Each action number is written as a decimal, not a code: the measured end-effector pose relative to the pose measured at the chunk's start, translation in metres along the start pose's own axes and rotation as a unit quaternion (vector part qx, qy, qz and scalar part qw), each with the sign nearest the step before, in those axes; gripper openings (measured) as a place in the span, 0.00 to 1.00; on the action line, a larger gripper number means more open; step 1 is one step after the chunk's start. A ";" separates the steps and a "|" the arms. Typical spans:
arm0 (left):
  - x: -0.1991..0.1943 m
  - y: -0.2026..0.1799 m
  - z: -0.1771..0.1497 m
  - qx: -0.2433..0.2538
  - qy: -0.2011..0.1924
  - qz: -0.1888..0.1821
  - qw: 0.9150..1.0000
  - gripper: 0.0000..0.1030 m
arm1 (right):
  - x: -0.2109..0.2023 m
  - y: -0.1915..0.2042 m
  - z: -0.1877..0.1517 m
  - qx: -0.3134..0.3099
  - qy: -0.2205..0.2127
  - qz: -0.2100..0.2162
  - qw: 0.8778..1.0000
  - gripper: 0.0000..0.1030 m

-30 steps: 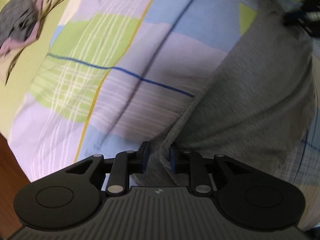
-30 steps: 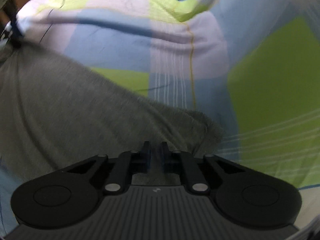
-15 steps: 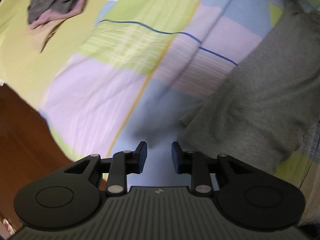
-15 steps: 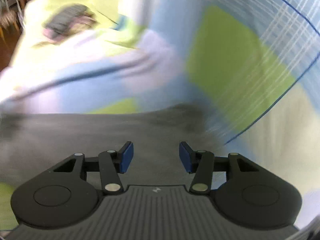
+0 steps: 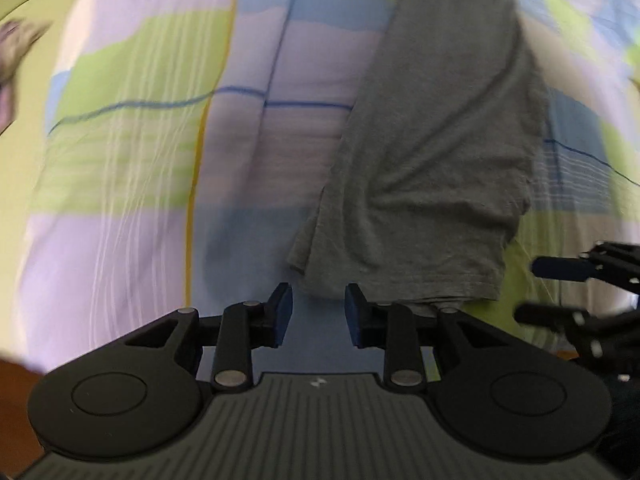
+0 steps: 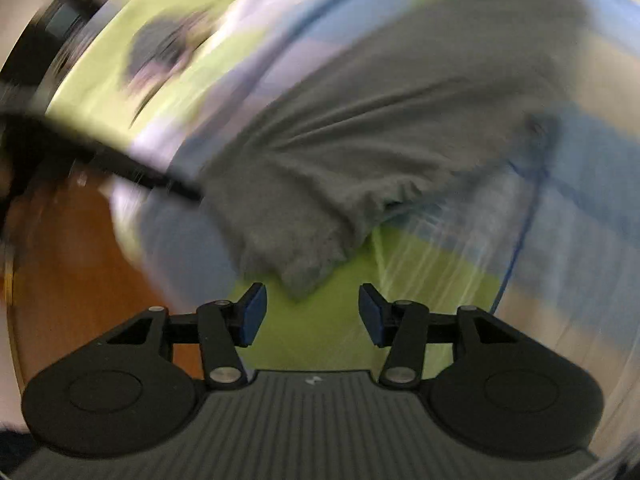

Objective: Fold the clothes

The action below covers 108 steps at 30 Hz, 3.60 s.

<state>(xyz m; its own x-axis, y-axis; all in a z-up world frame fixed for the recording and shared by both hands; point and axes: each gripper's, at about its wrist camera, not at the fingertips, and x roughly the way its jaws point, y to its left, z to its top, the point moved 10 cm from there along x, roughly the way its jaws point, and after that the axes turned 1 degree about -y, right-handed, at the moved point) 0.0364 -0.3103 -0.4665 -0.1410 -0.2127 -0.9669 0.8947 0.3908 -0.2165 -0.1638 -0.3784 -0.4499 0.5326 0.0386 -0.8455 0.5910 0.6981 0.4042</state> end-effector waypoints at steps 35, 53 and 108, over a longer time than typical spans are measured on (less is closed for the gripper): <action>-0.003 -0.011 0.003 0.358 0.038 0.033 0.932 0.01 | 0.030 0.049 -0.041 0.327 -0.232 -0.088 0.912 0.25; 0.023 -0.088 -0.022 0.549 -0.021 -0.125 0.826 0.03 | -0.003 0.024 -0.047 0.379 -0.253 -0.039 0.889 0.38; 0.025 -0.092 -0.058 0.583 -0.009 -0.114 0.805 0.06 | -0.003 0.014 -0.070 0.284 -0.194 -0.174 0.923 0.28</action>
<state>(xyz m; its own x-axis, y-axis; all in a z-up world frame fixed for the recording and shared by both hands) -0.0743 -0.2995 -0.4786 -0.3611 -0.1764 -0.9157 0.6379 -0.7630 -0.1045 -0.1994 -0.3183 -0.4661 0.3631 -0.4526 -0.8145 0.9304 0.1285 0.3434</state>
